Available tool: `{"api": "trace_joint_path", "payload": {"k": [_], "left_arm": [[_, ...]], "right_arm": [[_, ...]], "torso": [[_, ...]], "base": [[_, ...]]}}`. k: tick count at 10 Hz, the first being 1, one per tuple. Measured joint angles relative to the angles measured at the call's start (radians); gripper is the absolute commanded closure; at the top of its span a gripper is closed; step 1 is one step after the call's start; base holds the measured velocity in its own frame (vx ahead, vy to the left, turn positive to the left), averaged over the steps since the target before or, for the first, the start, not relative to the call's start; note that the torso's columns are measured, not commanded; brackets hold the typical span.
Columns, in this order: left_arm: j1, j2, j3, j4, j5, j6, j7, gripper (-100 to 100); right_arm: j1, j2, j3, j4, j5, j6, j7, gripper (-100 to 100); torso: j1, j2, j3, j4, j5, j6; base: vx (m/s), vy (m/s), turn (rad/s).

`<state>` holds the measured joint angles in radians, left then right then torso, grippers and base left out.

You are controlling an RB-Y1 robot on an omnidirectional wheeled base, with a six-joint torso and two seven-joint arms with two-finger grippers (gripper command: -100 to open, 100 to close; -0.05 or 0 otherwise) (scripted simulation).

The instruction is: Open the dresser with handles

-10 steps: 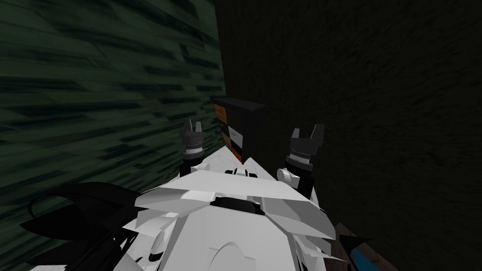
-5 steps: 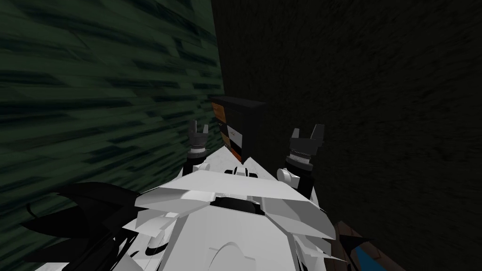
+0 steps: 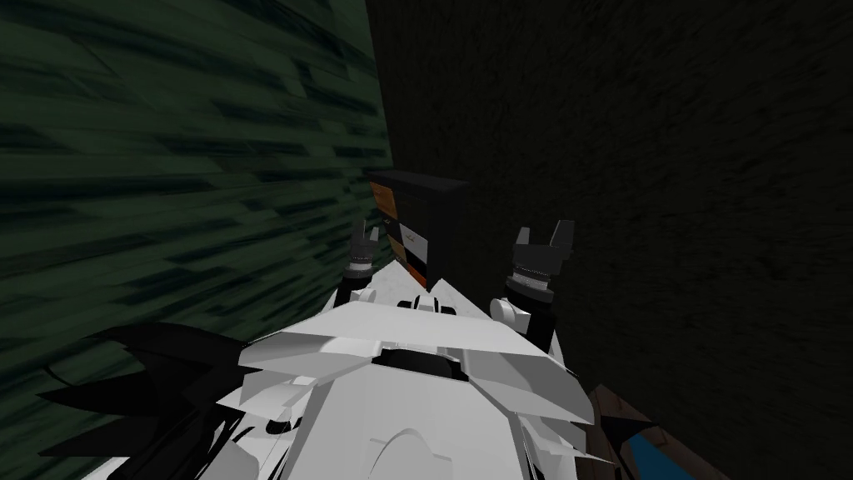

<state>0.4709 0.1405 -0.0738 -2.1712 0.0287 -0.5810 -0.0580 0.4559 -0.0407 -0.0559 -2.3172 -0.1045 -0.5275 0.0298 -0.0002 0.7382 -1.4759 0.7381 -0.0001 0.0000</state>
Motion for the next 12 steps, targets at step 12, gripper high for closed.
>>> {"api": "trace_joint_path", "payload": {"k": [12], "left_arm": [[-0.080, -0.025, -0.068, 0.254, -0.050, 0.025, -0.007, -100]], "right_arm": [[0.000, 0.000, 0.000, 0.000, 0.000, 0.000, 0.000, 0]], "torso": [[0.000, 0.000, 0.000, 0.000, 0.000, 0.000]], "base": [[0.026, 0.026, -0.063]]}}
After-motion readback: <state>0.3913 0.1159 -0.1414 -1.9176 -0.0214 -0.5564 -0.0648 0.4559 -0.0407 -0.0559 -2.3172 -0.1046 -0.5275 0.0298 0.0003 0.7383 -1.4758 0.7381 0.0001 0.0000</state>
